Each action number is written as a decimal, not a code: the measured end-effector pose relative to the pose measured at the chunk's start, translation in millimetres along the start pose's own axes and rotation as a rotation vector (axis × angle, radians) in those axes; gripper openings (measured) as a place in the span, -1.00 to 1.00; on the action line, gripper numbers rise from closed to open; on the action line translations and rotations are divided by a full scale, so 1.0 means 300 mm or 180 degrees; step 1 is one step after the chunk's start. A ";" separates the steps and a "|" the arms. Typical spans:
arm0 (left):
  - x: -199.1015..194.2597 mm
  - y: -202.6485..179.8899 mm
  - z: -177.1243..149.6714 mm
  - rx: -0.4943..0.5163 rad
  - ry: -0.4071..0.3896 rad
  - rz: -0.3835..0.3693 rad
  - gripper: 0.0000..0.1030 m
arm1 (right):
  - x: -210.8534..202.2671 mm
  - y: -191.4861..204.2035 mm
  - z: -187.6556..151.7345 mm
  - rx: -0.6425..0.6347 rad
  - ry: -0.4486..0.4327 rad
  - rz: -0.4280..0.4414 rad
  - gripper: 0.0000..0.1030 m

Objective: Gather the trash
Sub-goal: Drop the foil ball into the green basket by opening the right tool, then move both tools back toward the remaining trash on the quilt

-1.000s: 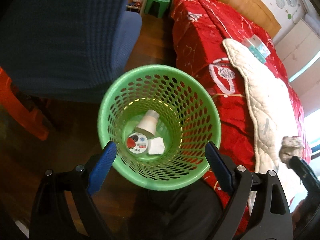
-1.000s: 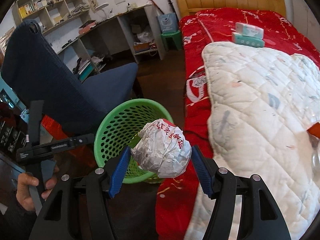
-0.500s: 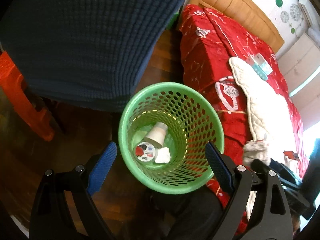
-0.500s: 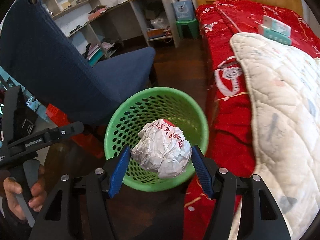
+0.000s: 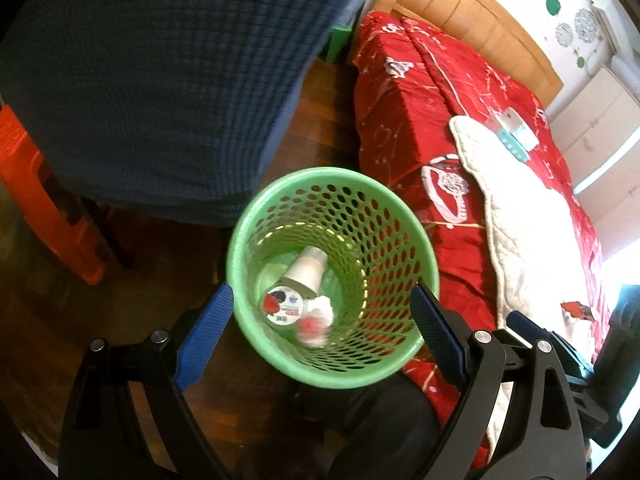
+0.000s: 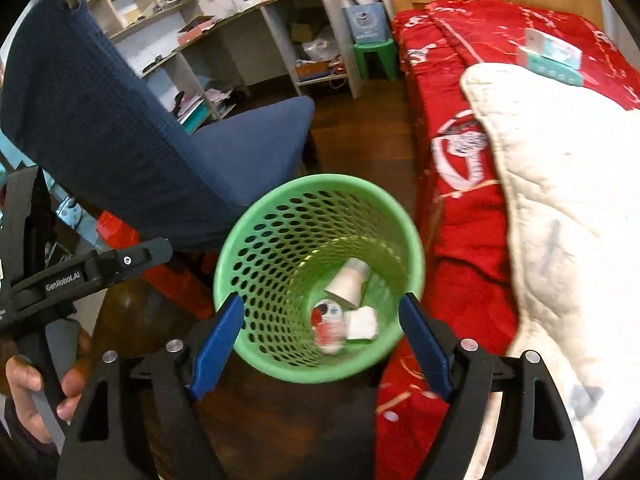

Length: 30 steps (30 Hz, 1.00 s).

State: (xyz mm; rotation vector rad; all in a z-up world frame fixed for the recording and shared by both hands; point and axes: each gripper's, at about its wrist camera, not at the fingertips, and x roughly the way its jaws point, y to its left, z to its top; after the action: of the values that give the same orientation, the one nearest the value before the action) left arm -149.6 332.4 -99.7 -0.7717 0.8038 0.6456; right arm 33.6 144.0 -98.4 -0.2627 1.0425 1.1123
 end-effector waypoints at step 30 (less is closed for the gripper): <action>0.099 -0.516 -0.082 0.0856 0.0249 -0.0383 0.72 | -0.579 -0.830 -0.300 0.1394 -0.0602 -0.1524 0.46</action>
State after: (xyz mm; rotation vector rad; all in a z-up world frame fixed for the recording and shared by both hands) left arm -27.0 232.2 -81.1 -0.5971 0.8879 0.3913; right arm 181.4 -135.7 -83.9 -0.0465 0.9604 0.4525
